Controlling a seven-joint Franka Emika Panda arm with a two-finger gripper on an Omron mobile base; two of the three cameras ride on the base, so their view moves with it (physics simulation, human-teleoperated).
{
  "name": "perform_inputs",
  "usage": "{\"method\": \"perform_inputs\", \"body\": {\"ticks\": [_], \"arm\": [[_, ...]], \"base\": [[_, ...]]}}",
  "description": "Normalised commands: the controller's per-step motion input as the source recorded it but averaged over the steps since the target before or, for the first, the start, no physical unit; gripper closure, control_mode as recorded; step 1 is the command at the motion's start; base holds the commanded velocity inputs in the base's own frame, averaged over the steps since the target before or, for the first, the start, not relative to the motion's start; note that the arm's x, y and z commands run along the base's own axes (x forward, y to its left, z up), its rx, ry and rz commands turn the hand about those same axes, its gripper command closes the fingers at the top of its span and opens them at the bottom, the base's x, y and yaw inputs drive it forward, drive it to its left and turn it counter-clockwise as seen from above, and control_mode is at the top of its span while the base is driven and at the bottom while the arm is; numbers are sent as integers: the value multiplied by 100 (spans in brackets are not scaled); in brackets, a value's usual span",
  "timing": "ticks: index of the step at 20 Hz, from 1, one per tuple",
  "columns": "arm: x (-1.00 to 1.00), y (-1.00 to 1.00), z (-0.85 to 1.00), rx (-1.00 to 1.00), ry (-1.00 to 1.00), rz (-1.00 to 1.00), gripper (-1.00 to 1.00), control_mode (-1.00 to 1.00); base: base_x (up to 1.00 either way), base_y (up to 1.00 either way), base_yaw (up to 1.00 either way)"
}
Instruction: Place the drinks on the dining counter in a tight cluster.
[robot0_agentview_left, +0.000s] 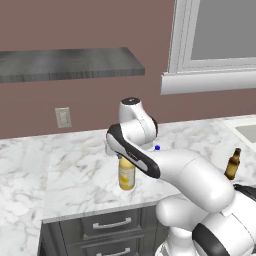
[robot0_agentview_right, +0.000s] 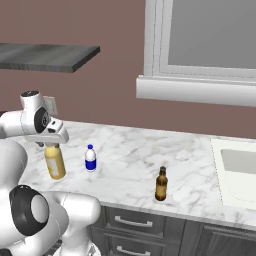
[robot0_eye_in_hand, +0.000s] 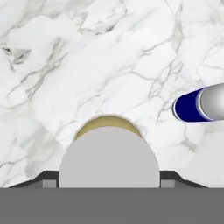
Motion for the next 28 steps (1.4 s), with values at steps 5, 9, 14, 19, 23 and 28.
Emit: {"method": "perform_inputs", "body": {"ticks": [5, 9, 14, 19, 23, 28], "arm": [[-4, 0, -1, 0, -1, 13, 100, -100], [-21, 0, 4, 0, -6, 18, 100, -100], [-31, 0, 36, 1, 0, 7, 100, -100], [-30, -9, 35, 2, 0, 0, 100, -100], [-29, -6, 23, 0, 2, 0, 100, -100], [-7, 0, 3, 0, 3, 0, 100, -100]], "base": [[0, 0, 0], [0, 0, 0], [0, 0, 0], [0, 0, 0], [0, 0, 0], [0, 0, 0]]}}
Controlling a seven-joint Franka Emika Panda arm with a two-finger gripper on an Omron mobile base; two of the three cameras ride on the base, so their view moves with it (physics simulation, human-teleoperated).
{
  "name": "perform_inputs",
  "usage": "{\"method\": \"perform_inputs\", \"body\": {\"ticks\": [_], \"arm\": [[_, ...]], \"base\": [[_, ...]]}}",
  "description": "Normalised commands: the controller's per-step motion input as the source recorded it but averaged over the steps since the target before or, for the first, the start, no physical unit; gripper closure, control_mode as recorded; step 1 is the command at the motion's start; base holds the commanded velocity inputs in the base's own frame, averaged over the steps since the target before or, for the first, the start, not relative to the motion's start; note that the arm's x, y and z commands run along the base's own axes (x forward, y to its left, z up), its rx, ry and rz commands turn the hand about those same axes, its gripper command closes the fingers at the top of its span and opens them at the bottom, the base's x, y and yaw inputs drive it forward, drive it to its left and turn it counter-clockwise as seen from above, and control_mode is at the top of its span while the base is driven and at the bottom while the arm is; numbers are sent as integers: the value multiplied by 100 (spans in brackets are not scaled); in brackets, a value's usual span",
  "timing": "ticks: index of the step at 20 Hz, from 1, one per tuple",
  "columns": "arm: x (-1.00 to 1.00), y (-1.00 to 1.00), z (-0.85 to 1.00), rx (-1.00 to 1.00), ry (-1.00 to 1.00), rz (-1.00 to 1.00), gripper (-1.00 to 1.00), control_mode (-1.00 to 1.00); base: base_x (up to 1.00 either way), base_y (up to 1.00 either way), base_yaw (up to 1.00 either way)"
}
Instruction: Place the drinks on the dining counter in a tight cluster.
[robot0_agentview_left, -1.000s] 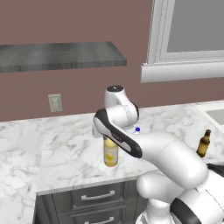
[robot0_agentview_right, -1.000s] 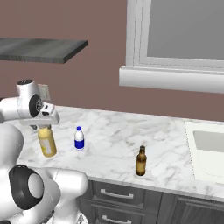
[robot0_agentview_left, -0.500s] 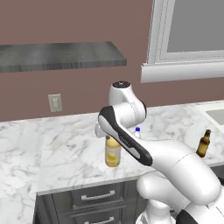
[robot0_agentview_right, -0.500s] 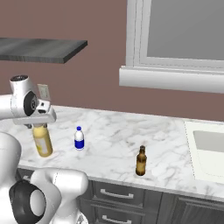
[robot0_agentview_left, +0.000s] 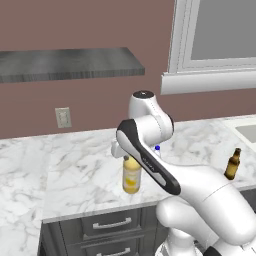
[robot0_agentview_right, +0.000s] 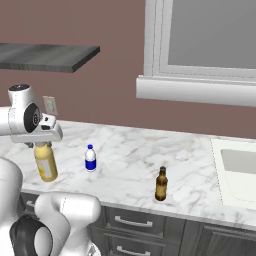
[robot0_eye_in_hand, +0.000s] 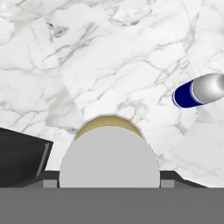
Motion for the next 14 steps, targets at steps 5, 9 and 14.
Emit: {"method": "perform_inputs", "body": {"ticks": [5, 9, 14], "arm": [[-1, 0, 0, 0, 0, 0, 100, -100], [0, 0, 0, 0, 0, 0, 100, 100], [0, 0, 0, 0, 0, 0, 100, 100]], "base": [[0, 0, 0], [-40, 0, 0], [-54, -1, -3]]}}
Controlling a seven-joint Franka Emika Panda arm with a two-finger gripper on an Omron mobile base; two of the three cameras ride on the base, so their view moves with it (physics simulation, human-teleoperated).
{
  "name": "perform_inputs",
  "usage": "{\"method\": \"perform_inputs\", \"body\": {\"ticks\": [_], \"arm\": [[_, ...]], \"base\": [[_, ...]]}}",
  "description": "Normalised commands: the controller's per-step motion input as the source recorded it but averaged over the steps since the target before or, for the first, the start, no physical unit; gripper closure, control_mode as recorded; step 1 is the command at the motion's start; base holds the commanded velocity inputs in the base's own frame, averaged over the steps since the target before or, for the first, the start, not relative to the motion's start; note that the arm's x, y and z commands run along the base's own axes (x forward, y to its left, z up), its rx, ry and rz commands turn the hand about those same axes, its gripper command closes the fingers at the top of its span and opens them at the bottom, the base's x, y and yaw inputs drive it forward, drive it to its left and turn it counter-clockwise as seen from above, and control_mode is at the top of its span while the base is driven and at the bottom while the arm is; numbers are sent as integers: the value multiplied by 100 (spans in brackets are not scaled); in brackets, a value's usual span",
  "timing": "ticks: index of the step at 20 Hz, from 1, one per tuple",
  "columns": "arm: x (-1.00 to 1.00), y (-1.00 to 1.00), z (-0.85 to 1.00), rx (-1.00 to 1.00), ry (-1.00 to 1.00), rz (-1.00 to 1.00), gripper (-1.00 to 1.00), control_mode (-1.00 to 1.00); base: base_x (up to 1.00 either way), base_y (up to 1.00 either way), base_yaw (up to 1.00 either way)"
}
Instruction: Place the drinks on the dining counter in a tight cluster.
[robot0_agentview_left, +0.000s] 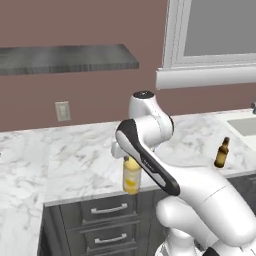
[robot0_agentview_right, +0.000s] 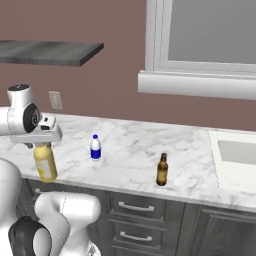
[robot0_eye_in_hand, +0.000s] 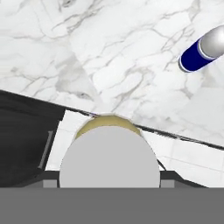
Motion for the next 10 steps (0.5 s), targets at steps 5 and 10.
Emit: {"method": "perform_inputs", "body": {"ticks": [5, 10], "arm": [[0, 0, 0, 0, 0, 0, 100, 100], [0, 0, 0, 0, 0, 0, 100, 100]], "base": [[-26, -1, -54], [-3, 1, -87]]}}
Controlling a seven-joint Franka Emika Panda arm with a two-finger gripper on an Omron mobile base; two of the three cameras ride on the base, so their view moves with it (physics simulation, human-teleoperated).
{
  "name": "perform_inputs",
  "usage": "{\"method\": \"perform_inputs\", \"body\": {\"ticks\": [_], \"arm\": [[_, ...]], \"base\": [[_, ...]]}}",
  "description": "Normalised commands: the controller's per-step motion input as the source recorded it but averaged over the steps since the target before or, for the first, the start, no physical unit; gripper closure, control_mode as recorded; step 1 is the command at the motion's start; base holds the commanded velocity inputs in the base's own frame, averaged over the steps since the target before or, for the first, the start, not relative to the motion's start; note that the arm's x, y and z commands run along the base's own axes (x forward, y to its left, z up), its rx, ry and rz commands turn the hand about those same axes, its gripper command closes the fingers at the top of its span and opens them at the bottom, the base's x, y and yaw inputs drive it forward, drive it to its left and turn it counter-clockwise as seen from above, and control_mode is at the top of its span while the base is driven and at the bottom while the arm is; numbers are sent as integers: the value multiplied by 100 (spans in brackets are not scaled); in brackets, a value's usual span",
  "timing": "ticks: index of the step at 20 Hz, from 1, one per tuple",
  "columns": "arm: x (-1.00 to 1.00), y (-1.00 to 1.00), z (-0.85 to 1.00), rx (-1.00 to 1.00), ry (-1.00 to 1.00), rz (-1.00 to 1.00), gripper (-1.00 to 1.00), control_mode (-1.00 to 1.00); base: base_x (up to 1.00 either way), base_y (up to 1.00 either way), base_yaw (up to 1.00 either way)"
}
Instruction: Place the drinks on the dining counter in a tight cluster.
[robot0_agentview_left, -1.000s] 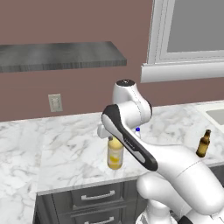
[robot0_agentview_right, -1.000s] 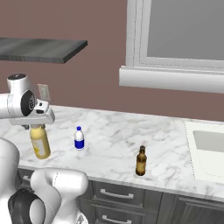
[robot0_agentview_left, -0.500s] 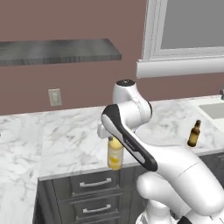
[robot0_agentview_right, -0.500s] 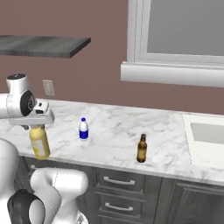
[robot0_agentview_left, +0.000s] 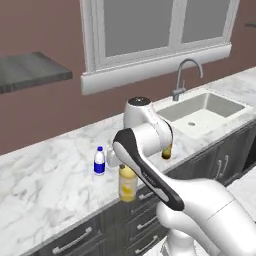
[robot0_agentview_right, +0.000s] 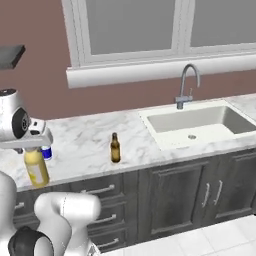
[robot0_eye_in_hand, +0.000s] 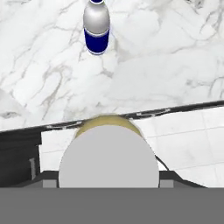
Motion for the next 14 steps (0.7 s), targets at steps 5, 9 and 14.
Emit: {"method": "perform_inputs", "body": {"ticks": [5, 9, 14], "arm": [[0, 0, 0, 0, 0, 0, 100, 100], [0, 0, 0, 0, 0, 0, 100, 100], [0, 0, 0, 0, 0, 0, 100, 100]], "base": [[0, 0, -88], [0, 0, -85], [0, 0, -86]]}}
